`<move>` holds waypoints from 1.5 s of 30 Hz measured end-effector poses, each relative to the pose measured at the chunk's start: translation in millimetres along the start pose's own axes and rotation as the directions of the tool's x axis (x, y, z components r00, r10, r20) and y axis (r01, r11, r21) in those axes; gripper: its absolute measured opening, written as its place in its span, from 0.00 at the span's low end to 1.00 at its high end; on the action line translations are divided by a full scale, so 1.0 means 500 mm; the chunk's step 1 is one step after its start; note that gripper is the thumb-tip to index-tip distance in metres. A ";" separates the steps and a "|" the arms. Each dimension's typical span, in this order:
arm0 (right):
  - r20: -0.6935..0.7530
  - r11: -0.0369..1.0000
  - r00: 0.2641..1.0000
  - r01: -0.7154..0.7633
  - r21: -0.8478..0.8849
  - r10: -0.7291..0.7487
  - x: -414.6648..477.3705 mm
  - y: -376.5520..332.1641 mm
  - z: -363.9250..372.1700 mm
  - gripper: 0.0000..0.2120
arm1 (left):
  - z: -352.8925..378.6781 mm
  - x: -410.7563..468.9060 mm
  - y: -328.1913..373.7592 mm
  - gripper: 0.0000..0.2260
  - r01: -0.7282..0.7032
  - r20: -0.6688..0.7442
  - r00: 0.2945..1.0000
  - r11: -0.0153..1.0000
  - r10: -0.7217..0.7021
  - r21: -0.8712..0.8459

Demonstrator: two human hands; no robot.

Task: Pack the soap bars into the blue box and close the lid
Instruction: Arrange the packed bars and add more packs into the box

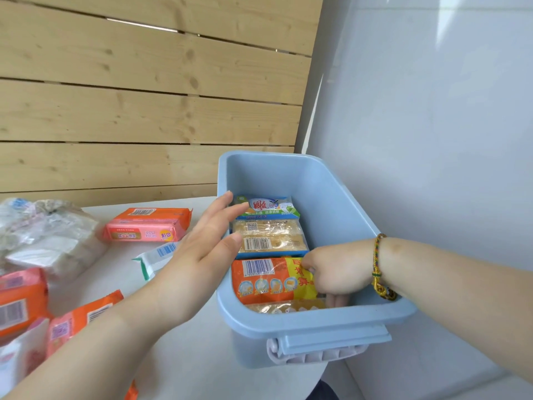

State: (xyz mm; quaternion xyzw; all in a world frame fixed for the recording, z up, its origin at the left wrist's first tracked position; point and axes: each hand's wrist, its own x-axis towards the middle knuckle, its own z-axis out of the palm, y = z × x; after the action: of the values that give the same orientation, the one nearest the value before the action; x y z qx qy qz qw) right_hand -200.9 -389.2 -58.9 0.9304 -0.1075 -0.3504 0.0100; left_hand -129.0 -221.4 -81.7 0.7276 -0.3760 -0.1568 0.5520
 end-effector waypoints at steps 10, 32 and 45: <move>-0.224 0.984 0.970 -0.055 0.169 0.093 -0.024 -0.005 -0.011 0.16 | -0.004 0.000 -0.001 0.14 -0.047 -0.033 0.998 0.993 0.051 0.105; -0.756 0.922 0.622 0.382 0.065 -0.205 -0.017 -0.417 -0.009 0.15 | -0.204 -0.287 -0.177 0.18 0.226 -0.276 0.960 0.727 -0.053 0.648; -0.499 0.992 0.862 -0.121 -0.024 0.093 0.200 -0.321 0.001 0.34 | -0.204 -0.281 -0.215 0.20 0.220 -0.237 0.969 0.670 -0.068 0.709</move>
State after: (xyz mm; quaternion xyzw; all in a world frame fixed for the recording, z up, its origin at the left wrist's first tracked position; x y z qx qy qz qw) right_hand -97.3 -252.8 -139.4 0.9811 -0.1433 -0.1011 0.0823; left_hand -117.1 -38.5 -172.1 0.9258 -0.2938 0.0330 0.2355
